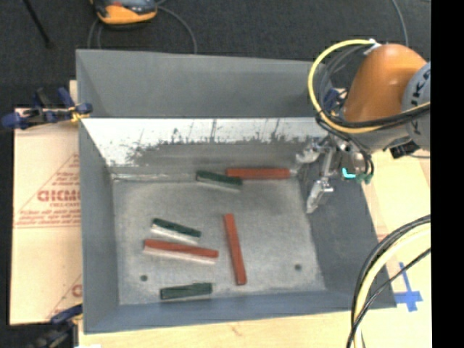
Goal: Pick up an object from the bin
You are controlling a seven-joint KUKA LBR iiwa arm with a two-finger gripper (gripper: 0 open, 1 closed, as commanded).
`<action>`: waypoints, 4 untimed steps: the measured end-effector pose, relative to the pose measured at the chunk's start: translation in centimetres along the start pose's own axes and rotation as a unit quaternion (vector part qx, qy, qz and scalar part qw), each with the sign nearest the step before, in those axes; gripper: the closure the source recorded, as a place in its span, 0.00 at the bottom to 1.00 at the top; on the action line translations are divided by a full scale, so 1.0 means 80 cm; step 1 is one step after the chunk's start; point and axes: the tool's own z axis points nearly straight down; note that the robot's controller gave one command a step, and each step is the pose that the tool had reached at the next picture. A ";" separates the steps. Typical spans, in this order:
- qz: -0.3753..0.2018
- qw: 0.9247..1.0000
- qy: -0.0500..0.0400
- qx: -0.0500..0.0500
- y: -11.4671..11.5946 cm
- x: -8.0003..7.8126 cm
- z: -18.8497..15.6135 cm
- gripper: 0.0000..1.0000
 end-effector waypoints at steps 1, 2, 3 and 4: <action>-0.001 1.000 -0.004 0.001 0.000 -0.002 -0.006 0.00; -0.010 1.000 -0.004 0.001 0.053 0.002 0.003 0.00; -0.010 1.000 -0.005 -0.001 0.094 0.011 0.035 0.00; -0.053 0.999 -0.003 0.001 0.108 0.016 0.067 0.00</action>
Offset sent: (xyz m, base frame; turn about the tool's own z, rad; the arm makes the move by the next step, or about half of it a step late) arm -0.0063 0.1247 -0.0154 -0.0616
